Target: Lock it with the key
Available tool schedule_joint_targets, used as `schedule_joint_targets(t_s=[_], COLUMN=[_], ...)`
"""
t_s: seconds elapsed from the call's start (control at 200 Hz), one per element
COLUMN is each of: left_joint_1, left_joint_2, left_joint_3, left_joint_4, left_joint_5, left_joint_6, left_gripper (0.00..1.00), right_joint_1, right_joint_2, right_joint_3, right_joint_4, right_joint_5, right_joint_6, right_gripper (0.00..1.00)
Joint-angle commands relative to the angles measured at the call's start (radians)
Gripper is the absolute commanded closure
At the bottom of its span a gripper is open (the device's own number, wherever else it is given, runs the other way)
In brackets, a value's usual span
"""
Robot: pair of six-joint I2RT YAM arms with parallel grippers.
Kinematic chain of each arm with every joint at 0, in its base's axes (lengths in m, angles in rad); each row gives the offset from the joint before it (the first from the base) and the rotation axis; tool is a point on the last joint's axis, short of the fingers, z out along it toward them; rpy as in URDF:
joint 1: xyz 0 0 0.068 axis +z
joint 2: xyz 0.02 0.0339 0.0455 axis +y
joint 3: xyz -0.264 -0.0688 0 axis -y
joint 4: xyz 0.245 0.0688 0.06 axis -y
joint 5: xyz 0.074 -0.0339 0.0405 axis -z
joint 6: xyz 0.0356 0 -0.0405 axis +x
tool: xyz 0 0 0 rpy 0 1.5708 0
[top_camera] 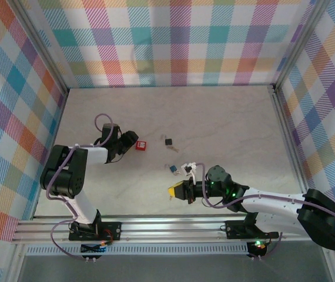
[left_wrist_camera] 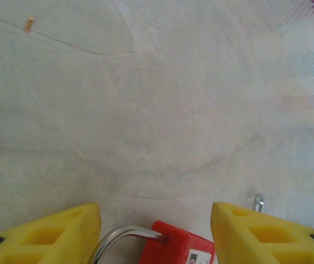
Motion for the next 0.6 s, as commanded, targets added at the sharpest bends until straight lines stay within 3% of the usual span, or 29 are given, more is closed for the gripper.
schedule_joint_targets(t_s=[0.0,0.145,0.18,0.4,0.46,0.485,0.6], left_joint_1=[0.021,0.021,0.022,0.022,0.018,0.016,-0.027], left_joint_2=[0.006,-0.025,-0.033,-0.077,-0.123,-0.15,-0.33], left_joint_3=[0.04,0.085,0.095,0.123,0.109,0.097,0.048], left_joint_4=[0.01,-0.05,-0.058,-0.082,-0.083,-0.086,-0.173], left_joint_5=[-0.007,-0.04,-0.047,-0.061,-0.06,-0.065,-0.121], left_joint_6=[-0.016,0.012,0.02,0.018,0.001,-0.005,0.009], left_gripper=[0.45,0.42,0.37,0.25,0.16,0.01,0.0], right_joint_1=[0.016,0.027,0.029,0.034,0.034,0.034,0.034], right_joint_2=[0.014,0.05,0.061,0.149,0.176,0.188,0.267], right_joint_3=[0.053,0.085,0.094,0.191,0.243,0.267,0.417], right_joint_4=[-0.028,-0.071,-0.078,-0.159,-0.213,-0.245,-0.417], right_joint_5=[0.016,0.04,0.047,0.063,0.064,0.069,0.067], right_joint_6=[-0.03,-0.045,-0.048,-0.077,-0.1,-0.113,-0.188], right_gripper=[1.0,1.0,1.0,1.0,1.0,1.0,1.0])
